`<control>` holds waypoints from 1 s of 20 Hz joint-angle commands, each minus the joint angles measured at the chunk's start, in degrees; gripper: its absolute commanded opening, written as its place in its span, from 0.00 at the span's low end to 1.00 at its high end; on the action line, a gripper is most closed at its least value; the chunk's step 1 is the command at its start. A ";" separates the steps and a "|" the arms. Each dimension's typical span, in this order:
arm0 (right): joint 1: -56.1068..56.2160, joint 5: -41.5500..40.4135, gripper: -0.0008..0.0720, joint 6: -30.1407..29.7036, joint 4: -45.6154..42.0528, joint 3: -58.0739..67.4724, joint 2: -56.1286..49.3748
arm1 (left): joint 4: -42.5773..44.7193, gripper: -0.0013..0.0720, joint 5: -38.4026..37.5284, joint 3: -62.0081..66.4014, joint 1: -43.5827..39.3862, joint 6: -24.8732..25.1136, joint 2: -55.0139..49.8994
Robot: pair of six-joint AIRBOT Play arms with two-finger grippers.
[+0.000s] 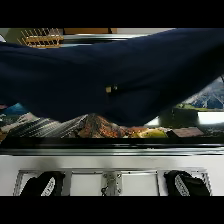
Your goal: Fold the clothes and pants, and hang the long-sleeved shirts on hangers.
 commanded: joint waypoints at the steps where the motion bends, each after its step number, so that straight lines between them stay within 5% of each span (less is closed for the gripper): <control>1: -0.04 0.87 0.02 0.04 0.00 1.09 3.87 | -0.22 0.03 0.59 5.97 -0.57 -3.58 3.32; 8: 0.07 16.98 0.02 2.21 0.52 -1.18 -3.69 | 1.92 0.03 -17.42 -1.77 -0.57 -4.68 -8.41; 11: 0.11 19.67 0.02 2.14 0.90 -11.56 -6.84 | 9.14 0.03 -9.97 -22.38 -2.16 -4.57 -9.88; 15: 0.66 19.02 0.02 2.12 0.76 -29.86 -6.71 | 5.66 0.03 5.70 -51.12 -5.79 -3.23 -9.94; 18: 1.40 18.97 0.02 2.12 0.68 -38.77 -6.75 | 5.75 0.03 11.26 -61.13 -7.96 -2.38 -10.84; 19: 1.42 18.99 0.03 2.12 0.79 -40.35 -6.75 | 5.73 0.12 11.23 -62.42 -7.91 -2.38 -11.87; 20: 1.40 19.04 0.03 2.12 0.68 -41.42 -6.75 | 5.81 0.54 10.60 -62.38 -7.85 -2.36 -12.96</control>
